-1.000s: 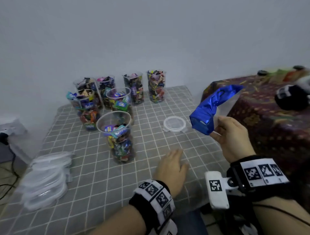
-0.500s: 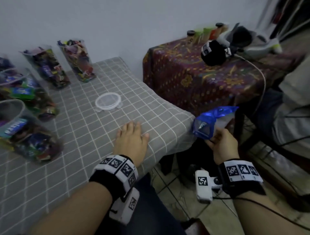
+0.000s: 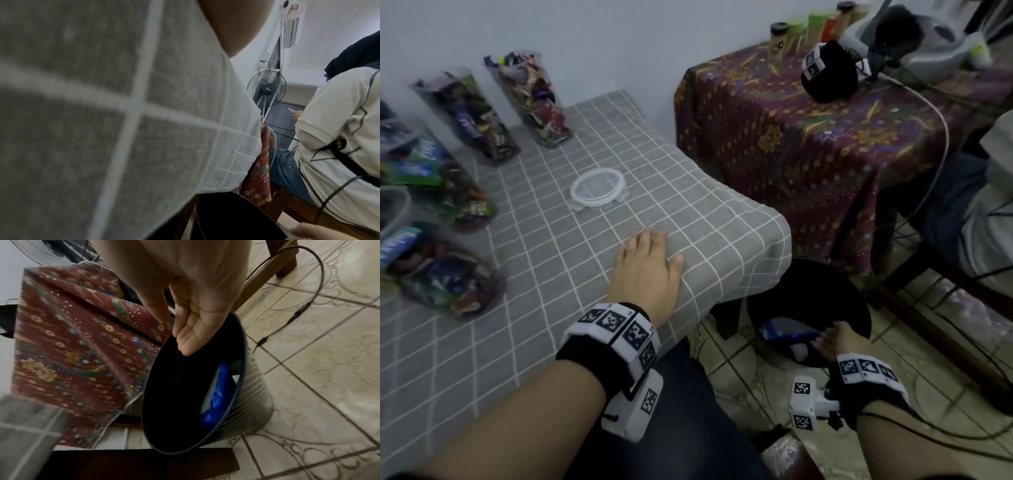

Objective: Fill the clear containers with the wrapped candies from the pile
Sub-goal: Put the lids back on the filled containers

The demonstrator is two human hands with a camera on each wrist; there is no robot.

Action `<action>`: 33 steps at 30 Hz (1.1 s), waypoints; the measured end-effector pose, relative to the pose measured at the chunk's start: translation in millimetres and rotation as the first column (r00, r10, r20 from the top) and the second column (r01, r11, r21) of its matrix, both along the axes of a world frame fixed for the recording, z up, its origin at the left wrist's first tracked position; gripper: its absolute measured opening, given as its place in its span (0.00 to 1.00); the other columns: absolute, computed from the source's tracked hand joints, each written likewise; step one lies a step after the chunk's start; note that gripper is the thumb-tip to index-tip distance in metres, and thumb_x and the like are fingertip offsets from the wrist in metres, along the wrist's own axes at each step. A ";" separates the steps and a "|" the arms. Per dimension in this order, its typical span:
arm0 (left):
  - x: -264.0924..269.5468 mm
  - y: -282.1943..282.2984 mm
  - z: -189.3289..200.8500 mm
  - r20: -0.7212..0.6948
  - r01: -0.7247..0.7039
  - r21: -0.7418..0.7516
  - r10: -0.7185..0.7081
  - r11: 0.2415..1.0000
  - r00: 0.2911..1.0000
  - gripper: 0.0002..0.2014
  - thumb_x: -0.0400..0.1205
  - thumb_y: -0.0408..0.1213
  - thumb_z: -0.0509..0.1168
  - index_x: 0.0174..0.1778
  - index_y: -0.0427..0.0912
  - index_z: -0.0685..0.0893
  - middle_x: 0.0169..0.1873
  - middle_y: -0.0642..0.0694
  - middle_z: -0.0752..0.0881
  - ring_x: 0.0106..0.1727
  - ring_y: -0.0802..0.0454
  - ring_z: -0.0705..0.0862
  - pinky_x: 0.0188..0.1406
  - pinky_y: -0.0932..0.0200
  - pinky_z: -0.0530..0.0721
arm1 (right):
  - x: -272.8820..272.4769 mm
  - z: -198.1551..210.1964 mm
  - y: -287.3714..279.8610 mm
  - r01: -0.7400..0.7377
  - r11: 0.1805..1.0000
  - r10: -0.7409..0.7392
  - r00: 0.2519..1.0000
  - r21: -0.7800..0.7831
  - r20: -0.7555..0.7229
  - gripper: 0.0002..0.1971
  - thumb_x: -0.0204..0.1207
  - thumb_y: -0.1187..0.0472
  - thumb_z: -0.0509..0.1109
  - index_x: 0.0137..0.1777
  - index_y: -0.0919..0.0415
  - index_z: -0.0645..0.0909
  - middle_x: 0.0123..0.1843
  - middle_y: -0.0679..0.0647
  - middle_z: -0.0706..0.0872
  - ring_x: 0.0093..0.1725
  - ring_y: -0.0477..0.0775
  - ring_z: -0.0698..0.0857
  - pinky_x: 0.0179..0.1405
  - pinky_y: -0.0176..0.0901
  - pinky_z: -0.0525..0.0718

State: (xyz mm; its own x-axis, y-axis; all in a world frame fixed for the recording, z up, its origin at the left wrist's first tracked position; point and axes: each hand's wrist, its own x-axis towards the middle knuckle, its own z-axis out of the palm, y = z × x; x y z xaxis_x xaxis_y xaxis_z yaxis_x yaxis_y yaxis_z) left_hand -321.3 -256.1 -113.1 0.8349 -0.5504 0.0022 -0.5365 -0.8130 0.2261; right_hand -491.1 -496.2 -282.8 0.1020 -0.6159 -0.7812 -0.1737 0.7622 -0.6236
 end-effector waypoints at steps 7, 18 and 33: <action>-2.6 1.3 3.4 -0.009 0.000 0.000 0.000 1.000 1.000 0.27 0.87 0.48 0.44 0.82 0.43 0.55 0.82 0.44 0.56 0.82 0.48 0.51 0.82 0.49 0.46 | 35.0 57.8 -11.0 0.012 0.983 0.013 0.991 -0.185 0.133 0.15 0.82 0.63 0.57 0.32 0.62 0.72 0.32 0.56 0.75 0.28 0.53 0.74 0.30 0.44 0.78; -6.1 19.7 4.8 -0.021 0.002 0.026 -0.002 1.000 1.000 0.29 0.87 0.52 0.42 0.83 0.42 0.50 0.83 0.46 0.50 0.83 0.50 0.47 0.81 0.53 0.42 | 124.3 238.4 60.4 -0.287 0.586 0.630 0.749 -0.758 0.204 0.11 0.79 0.64 0.62 0.35 0.60 0.78 0.31 0.53 0.80 0.25 0.46 0.77 0.23 0.38 0.76; -3.6 88.4 -3.7 -0.010 -0.149 0.068 0.150 0.987 0.989 0.40 0.76 0.60 0.27 0.83 0.43 0.48 0.83 0.48 0.50 0.83 0.52 0.46 0.80 0.54 0.40 | 276.3 288.0 169.4 -0.573 -0.531 0.646 0.202 -0.624 -0.736 0.13 0.80 0.55 0.62 0.54 0.64 0.81 0.52 0.60 0.85 0.50 0.59 0.81 0.44 0.47 0.75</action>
